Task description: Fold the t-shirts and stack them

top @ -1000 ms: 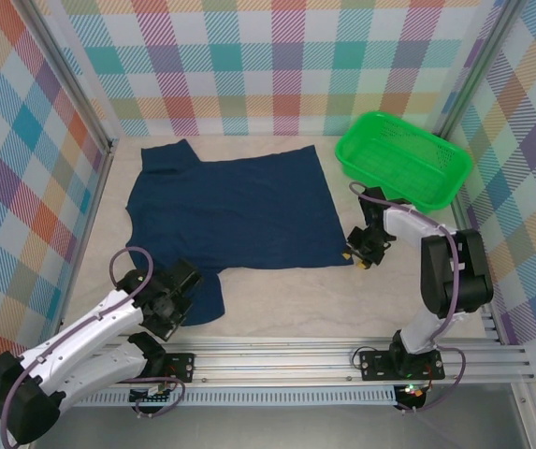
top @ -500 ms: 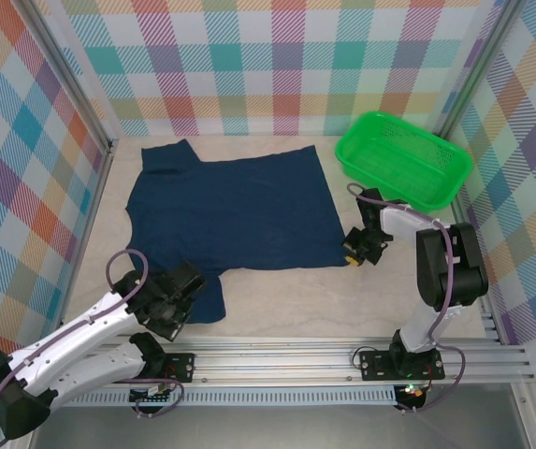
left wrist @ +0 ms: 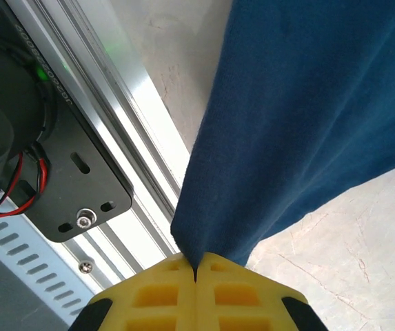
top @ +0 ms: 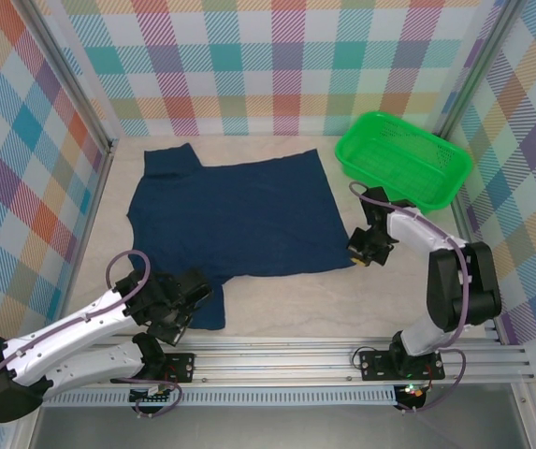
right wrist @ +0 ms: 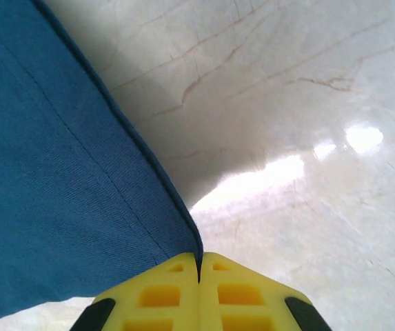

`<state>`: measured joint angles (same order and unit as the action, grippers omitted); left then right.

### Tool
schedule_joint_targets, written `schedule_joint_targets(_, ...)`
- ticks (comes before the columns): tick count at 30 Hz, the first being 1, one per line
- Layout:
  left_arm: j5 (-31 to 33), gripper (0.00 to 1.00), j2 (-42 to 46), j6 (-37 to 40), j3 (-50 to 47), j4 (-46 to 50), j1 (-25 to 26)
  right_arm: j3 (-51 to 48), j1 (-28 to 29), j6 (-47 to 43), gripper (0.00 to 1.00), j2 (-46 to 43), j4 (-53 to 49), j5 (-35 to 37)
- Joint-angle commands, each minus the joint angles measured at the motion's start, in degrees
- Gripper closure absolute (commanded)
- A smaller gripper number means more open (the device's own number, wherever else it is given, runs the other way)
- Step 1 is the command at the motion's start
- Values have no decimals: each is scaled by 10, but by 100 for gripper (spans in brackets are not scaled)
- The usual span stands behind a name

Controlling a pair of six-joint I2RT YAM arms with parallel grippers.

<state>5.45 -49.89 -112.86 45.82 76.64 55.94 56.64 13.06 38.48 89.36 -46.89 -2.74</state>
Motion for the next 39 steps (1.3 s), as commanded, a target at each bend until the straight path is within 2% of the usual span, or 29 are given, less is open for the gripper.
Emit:
schedule_joint_targets(1, 6, 100, -7, -52, 6, 13, 10, -13, 6, -6, 100, -25, -45, 9)
schedule_joint_targets(9, 158, 100, -96, 58, 107, -10, -3, 38, 6, -9, 100, -7, -54, 8)
schedule_joint_targets(15, 209, 100, -151, 138, 193, -14, -35, 100, 5, -12, 100, 28, -66, 13)
schedule_joint_targets(19, 200, 100, -147, 197, 186, -46, -107, 139, 5, -18, 100, 57, -66, -1)
schedule_joint_targets(25, 153, 100, -170, 355, 170, -156, -252, 202, 5, -33, 100, 109, -77, 0)
schedule_joint_targets(28, 150, 100, -200, 419, 195, -179, -305, 229, 4, -35, 100, 133, -84, 16)
schedule_joint_targets(33, 138, 100, -233, 491, 224, -209, -382, 279, 3, -28, 100, 165, -89, 34)
schedule_joint_targets(39, 132, 100, -275, 551, 259, -238, -451, 339, 3, -25, 100, 216, -104, 45)
